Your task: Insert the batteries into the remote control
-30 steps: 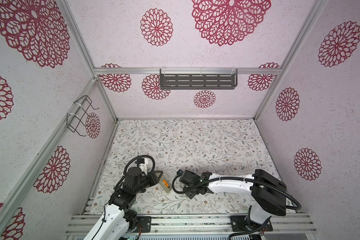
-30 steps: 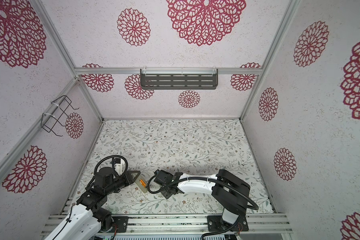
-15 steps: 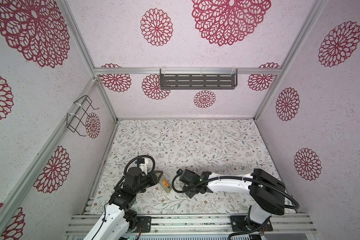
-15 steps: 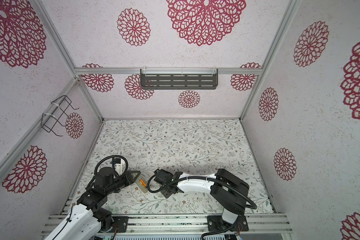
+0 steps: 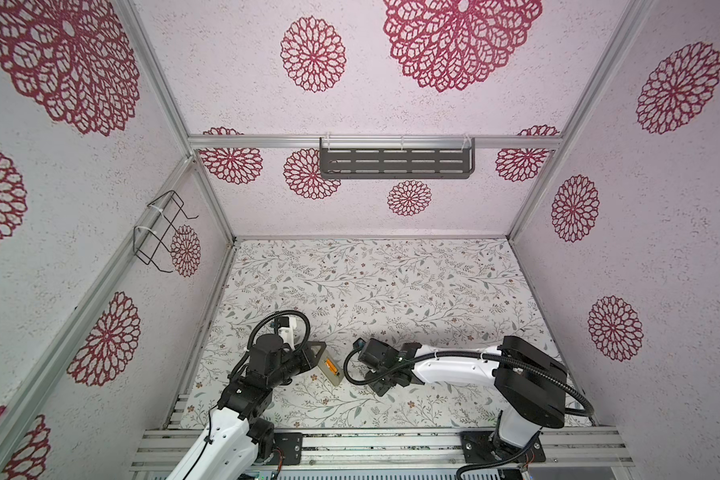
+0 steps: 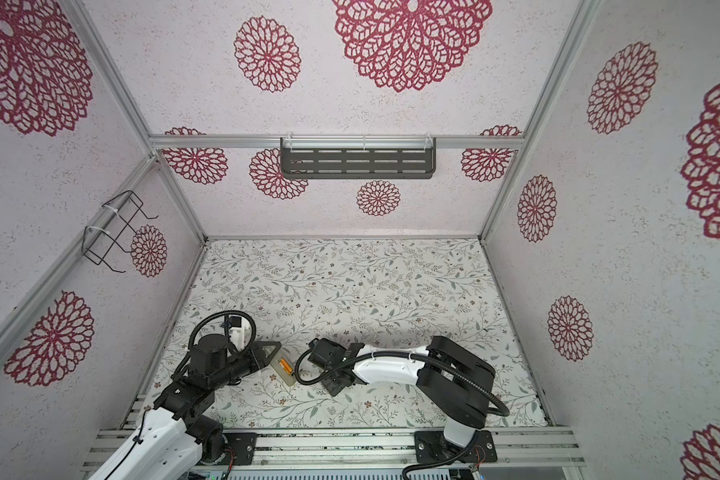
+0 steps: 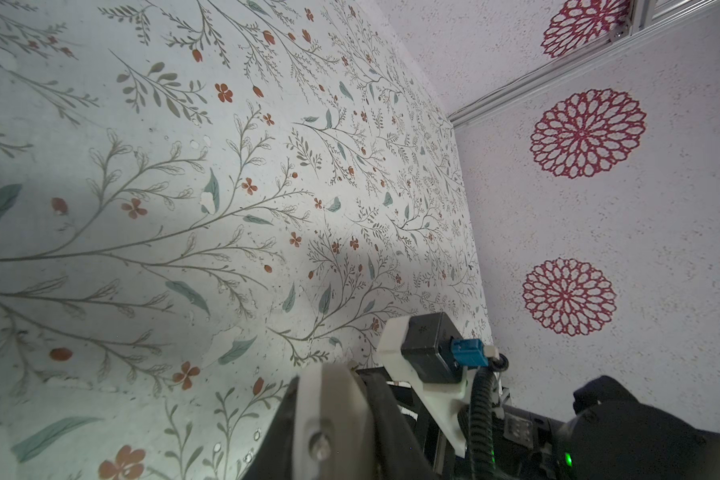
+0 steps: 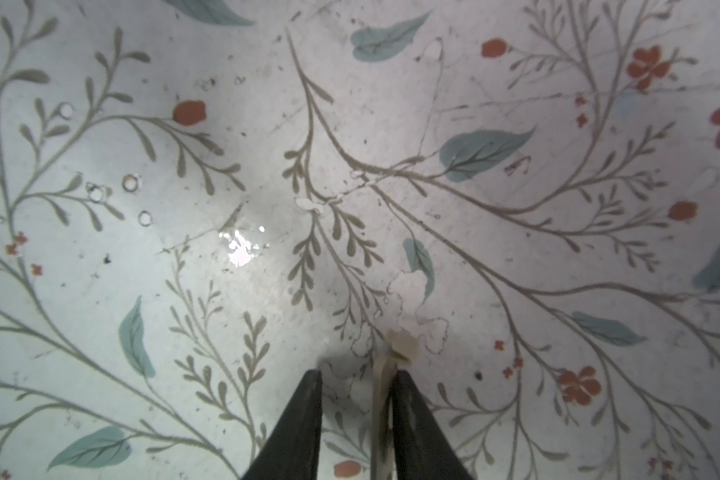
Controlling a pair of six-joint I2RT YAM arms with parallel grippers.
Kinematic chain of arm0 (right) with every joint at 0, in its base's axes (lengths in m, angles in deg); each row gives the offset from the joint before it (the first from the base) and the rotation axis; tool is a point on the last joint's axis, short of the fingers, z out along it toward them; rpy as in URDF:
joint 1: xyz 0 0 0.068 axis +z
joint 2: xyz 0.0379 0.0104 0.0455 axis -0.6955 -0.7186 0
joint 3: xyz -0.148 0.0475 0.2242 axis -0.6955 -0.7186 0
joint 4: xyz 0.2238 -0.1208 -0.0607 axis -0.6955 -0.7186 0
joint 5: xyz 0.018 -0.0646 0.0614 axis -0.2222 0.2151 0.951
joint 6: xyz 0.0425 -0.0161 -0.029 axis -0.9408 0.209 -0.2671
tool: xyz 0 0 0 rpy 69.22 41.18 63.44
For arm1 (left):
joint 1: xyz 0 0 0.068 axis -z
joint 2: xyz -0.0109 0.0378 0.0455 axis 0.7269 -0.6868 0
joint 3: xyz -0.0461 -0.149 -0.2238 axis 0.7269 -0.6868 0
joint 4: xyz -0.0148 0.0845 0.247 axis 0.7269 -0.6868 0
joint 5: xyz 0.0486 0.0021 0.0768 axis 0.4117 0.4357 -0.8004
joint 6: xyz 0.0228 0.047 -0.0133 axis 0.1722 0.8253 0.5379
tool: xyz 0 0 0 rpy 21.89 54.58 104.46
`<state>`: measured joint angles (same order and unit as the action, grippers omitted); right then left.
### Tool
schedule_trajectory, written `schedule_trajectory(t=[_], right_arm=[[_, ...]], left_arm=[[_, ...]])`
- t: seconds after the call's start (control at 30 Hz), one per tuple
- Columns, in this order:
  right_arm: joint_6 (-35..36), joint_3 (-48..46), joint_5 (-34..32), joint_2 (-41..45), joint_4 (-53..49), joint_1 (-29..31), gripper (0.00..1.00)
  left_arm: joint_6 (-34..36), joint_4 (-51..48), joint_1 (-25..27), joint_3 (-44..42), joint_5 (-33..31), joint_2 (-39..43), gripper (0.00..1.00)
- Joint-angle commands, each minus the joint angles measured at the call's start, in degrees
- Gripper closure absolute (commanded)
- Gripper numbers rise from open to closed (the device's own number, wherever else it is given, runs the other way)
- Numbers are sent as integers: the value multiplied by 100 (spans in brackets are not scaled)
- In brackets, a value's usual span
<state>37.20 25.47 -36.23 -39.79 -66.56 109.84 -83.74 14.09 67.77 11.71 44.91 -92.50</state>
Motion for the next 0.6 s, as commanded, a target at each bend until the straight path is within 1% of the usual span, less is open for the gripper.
schedule_trajectory(t=[0.0, 0.1, 0.27, 0.43, 0.57], right_arm=[[109, 35, -129, -75, -160, -30, 69], [122, 42, -167, -88, -195, -38, 72], [128, -11, -195, -46, -212, -87, 79], [182, -35, -161, 6, -234, -126, 90], [274, 39, 17, 50, -244, -121, 97]], left_arm=[[84, 224, 32, 12, -3, -21, 100], [80, 225, 39, 17, -6, -16, 100], [89, 235, 37, 22, -7, -22, 100], [101, 239, 33, 28, -7, -37, 100], [101, 234, 38, 39, -14, -49, 100]])
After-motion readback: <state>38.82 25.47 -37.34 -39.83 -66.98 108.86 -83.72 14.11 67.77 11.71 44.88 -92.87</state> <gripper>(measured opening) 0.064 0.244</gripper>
